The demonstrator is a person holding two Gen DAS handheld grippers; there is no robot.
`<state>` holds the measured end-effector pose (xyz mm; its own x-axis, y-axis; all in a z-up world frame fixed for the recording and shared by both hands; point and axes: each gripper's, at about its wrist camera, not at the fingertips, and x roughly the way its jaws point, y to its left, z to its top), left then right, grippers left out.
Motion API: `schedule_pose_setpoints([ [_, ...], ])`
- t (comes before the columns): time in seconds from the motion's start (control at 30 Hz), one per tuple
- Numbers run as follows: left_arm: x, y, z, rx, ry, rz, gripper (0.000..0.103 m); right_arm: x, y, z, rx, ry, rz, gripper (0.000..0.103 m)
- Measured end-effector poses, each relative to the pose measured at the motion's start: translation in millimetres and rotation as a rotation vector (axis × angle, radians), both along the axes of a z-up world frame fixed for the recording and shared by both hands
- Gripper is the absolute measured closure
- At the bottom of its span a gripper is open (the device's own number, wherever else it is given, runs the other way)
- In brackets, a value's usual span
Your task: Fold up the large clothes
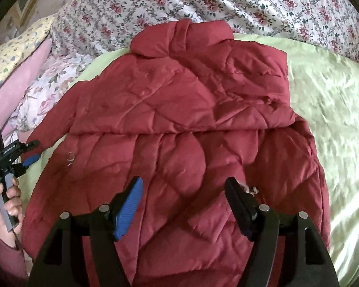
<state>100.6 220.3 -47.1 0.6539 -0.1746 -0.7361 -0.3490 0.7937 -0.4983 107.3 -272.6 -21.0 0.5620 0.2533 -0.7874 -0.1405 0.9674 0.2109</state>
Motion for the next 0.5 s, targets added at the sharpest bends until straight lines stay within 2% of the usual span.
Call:
schedule_pose_setpoints([
  [0.2, -19.3, 36.9, -15.0, -0.030, 0.013, 0.119, 0.035, -6.2, 5.3, 0.3, 0.008, 0.001, 0.009, 0.030],
  [0.5, -30.8, 75.8, -25.3, -0.045, 0.013, 0.222, 0.035, -8.4, 8.8, -3.6, 0.013, 0.012, 0.009, 0.030],
])
